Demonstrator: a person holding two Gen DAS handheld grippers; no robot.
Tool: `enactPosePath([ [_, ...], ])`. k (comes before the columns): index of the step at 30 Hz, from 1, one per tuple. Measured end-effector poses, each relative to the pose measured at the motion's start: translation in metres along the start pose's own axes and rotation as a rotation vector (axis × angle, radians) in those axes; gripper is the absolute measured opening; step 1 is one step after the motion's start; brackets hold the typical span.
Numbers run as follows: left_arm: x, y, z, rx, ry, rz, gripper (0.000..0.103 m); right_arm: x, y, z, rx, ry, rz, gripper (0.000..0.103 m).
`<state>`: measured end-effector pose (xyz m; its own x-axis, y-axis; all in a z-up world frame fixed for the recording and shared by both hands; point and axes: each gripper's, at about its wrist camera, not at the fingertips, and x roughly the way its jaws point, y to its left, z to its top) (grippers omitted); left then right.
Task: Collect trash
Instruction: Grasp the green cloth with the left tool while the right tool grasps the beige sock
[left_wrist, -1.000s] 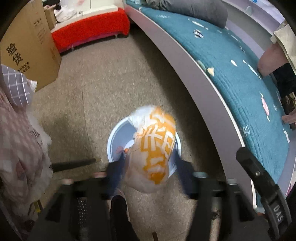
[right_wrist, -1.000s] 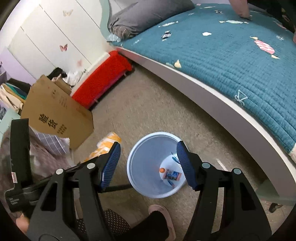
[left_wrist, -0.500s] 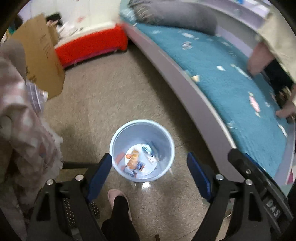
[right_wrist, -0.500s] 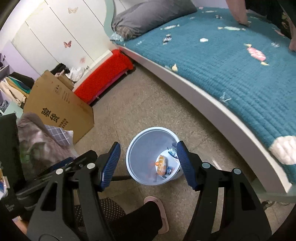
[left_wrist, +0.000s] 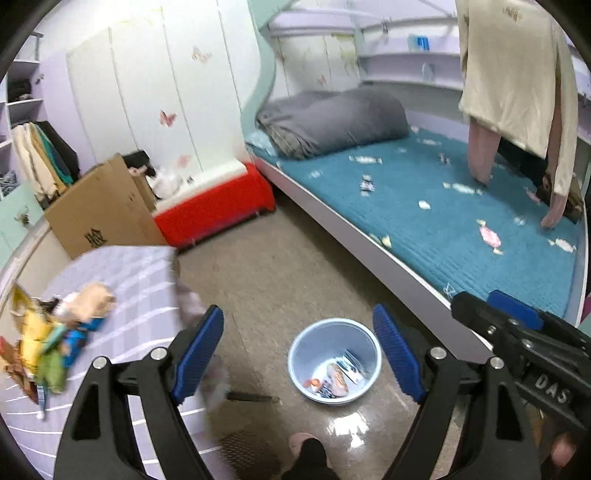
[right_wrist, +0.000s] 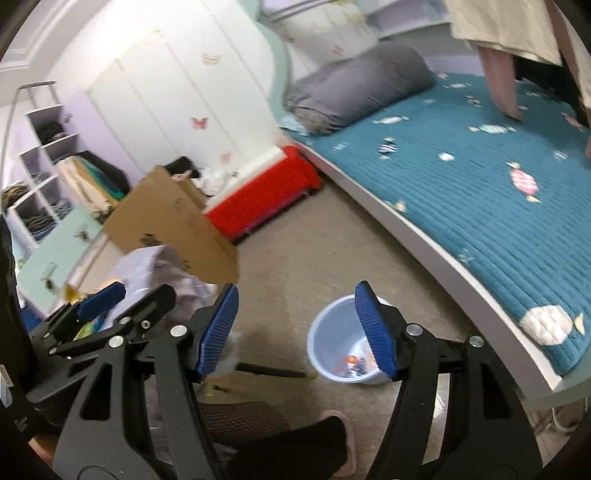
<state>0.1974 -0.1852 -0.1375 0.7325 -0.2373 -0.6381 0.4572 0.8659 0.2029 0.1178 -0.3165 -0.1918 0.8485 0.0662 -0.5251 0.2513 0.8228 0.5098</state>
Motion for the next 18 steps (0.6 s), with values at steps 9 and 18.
enactPosePath([
  [9,-0.042,0.115,-0.02,-0.097,-0.012,0.07,0.082,0.016,0.096,-0.008,-0.169,0.054,0.13,0.066],
  [18,-0.039,0.236,-0.064,-0.267,0.06,0.146,0.081,0.065,0.185,-0.026,-0.305,0.141,0.198,0.066],
])
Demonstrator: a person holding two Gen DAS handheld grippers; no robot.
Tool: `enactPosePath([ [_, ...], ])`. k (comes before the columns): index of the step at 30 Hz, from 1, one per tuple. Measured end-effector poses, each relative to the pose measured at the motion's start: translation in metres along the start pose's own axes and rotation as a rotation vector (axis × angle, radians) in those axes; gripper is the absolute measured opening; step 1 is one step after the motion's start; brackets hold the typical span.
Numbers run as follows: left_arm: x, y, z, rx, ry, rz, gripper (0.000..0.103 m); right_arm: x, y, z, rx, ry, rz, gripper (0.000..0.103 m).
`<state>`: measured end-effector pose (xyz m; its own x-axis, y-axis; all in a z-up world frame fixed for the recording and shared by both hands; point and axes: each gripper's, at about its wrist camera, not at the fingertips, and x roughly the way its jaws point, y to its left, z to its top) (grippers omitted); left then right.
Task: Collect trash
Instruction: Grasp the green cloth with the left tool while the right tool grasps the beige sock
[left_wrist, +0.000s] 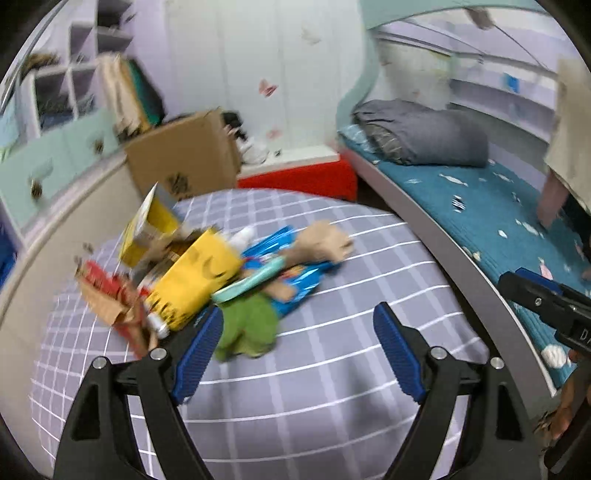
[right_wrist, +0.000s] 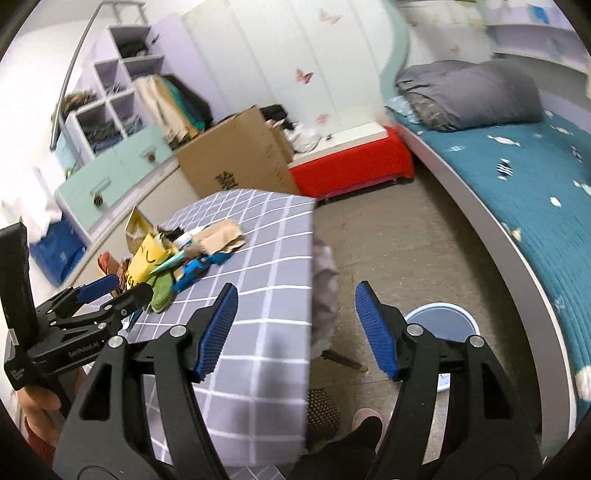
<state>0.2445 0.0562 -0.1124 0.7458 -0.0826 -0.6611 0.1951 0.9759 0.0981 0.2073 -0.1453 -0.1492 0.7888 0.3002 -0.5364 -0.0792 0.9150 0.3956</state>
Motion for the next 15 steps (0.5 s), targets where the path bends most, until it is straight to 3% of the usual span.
enactPosePath([
  [2,0.008,0.016,-0.002,-0.041,0.019,-0.023,0.08,0.016,0.015,0.004,-0.034,0.028,0.002,0.066],
  [12,0.053,0.045,-0.001,-0.119,0.104,-0.089,0.05,0.081,0.059,0.029,-0.154,0.105,0.007,0.066],
  [14,0.059,0.046,-0.001,-0.122,0.118,-0.08,0.029,0.093,0.067,0.034,-0.17,0.124,0.007,0.066],
  [15,0.06,0.046,-0.001,-0.122,0.121,-0.081,0.027,0.1,0.073,0.037,-0.182,0.135,0.011,0.066],
])
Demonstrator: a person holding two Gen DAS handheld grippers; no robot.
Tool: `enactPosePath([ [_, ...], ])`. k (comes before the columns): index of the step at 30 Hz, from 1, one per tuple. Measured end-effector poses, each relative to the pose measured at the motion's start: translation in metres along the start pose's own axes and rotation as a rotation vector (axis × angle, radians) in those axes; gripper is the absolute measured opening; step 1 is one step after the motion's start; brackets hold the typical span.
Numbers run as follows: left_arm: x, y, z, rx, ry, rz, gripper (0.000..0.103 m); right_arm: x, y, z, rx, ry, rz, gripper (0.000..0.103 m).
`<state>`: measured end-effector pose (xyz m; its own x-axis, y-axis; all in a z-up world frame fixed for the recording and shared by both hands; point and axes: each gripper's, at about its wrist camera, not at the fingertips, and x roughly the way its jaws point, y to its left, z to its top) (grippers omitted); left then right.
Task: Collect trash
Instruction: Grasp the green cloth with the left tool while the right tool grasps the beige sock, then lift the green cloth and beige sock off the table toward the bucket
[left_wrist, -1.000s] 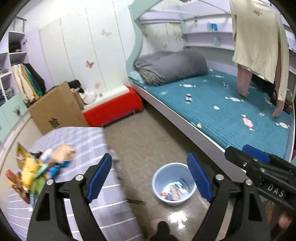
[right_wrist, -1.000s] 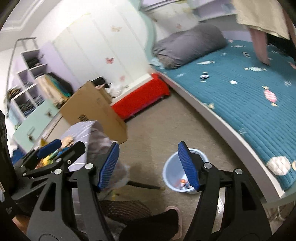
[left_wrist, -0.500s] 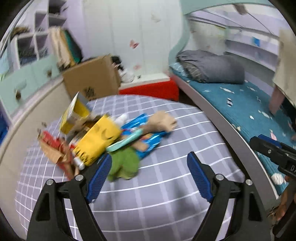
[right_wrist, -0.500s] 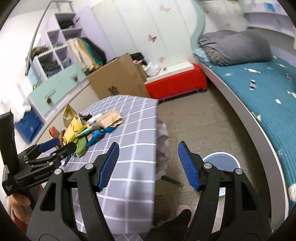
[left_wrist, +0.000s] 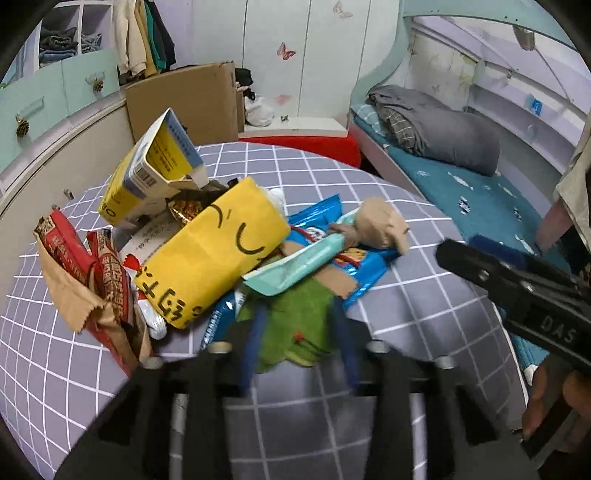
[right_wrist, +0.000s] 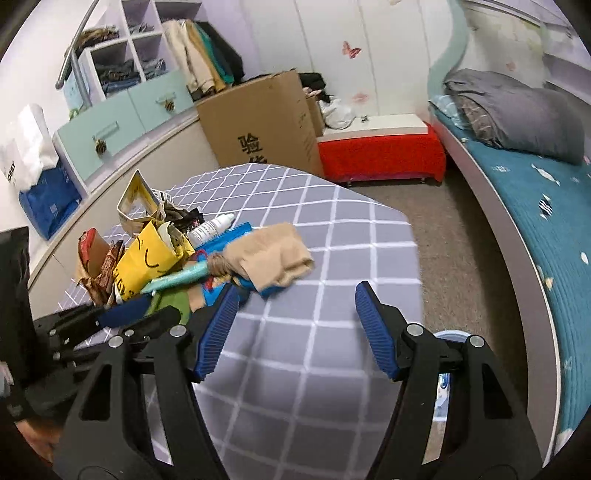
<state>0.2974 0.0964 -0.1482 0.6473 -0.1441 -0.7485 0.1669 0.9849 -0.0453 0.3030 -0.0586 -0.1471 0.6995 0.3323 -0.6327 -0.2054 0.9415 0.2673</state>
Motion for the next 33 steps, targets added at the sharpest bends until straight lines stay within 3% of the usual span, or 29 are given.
enactPosePath([
  [2,0.0,0.004,0.001,-0.009,-0.004,-0.005,0.018,0.013,0.008,0.007,-0.026,0.028,0.0,0.067],
  [9,-0.006,0.015,-0.001,-0.048,-0.024,-0.025,0.009,0.047,0.017,0.025,-0.039,0.08,-0.006,0.067],
  [11,-0.009,0.018,-0.001,-0.057,-0.033,-0.035,0.008,0.052,0.014,0.027,-0.019,0.097,0.042,0.051],
  [14,-0.013,0.021,-0.002,-0.081,-0.036,-0.075,0.007,0.052,0.015,0.03,-0.02,0.11,0.063,0.039],
  [17,-0.021,0.021,-0.004,-0.09,-0.058,-0.091,0.006,0.045,0.017,0.029,-0.037,0.1,0.061,0.023],
  [19,-0.028,0.021,-0.005,-0.088,-0.073,-0.092,0.006,0.036,0.017,0.027,-0.034,0.078,0.07,0.02],
  [33,-0.128,0.014,-0.003,-0.091,-0.279,-0.068,0.006,-0.059,0.034,0.014,-0.021,-0.098,0.13,0.018],
])
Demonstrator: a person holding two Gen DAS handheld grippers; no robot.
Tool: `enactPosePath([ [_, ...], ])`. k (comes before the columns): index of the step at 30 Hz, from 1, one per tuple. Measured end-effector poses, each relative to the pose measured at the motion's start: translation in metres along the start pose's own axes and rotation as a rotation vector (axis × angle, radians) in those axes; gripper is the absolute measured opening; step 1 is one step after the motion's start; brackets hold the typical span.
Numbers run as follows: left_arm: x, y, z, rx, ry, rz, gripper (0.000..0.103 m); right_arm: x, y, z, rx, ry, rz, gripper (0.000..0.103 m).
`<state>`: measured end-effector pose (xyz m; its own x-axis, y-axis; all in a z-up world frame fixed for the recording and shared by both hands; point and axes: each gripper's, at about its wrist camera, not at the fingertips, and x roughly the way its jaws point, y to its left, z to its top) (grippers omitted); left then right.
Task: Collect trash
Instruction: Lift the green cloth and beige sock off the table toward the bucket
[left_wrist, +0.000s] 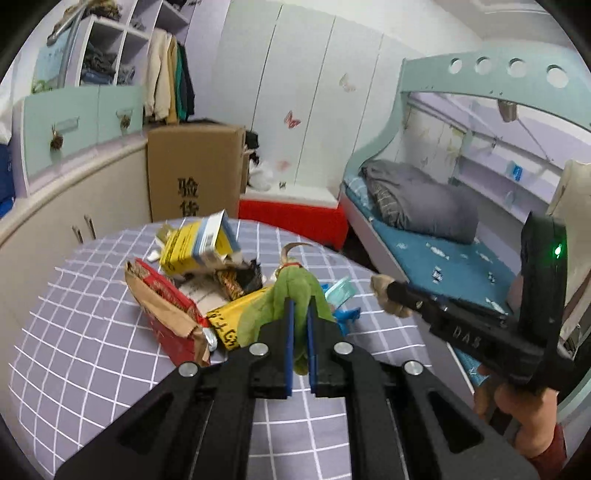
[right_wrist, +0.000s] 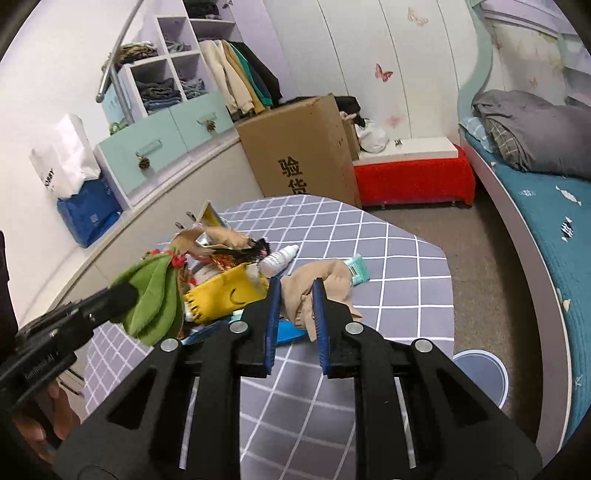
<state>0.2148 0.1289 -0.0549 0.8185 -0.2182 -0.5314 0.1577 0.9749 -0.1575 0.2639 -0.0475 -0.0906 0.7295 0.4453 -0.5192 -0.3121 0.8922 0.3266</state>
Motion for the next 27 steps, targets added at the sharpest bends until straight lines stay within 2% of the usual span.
enactPosePath([
  [5,-0.016,-0.016,0.003,0.026,-0.025,-0.022,0.006,-0.02,0.005,-0.001,-0.002,-0.018,0.0,0.018],
  [9,-0.011,-0.021,0.0,0.04,-0.015,-0.008,0.006,-0.015,-0.001,-0.007,0.025,0.005,-0.006,0.02],
  [12,-0.005,-0.016,0.0,0.013,-0.003,-0.029,0.006,-0.013,-0.004,-0.013,0.03,0.001,-0.001,0.018],
  [19,-0.005,-0.041,0.003,0.061,-0.029,-0.073,0.006,-0.04,-0.027,-0.017,0.103,-0.07,0.007,0.018],
  [21,-0.004,-0.048,0.003,0.063,-0.03,-0.087,0.006,-0.039,-0.035,-0.019,0.105,-0.047,-0.008,0.018],
  [22,-0.002,-0.051,0.002,0.062,-0.028,-0.089,0.006,-0.033,-0.036,-0.022,0.097,-0.001,-0.013,0.019],
  [24,0.0,-0.055,0.0,0.07,-0.019,-0.077,0.006,-0.023,-0.035,-0.03,0.084,0.055,-0.012,0.027],
  [25,0.0,-0.057,-0.002,0.072,-0.018,-0.069,0.006,-0.019,-0.031,-0.037,0.067,0.076,-0.031,0.051],
  [26,0.001,-0.058,-0.005,0.081,-0.009,-0.054,0.006,-0.017,-0.026,-0.044,0.052,0.085,-0.043,0.062],
  [27,0.001,-0.058,-0.008,0.086,-0.004,-0.049,0.006,-0.017,-0.023,-0.05,0.042,0.086,-0.035,0.062],
])
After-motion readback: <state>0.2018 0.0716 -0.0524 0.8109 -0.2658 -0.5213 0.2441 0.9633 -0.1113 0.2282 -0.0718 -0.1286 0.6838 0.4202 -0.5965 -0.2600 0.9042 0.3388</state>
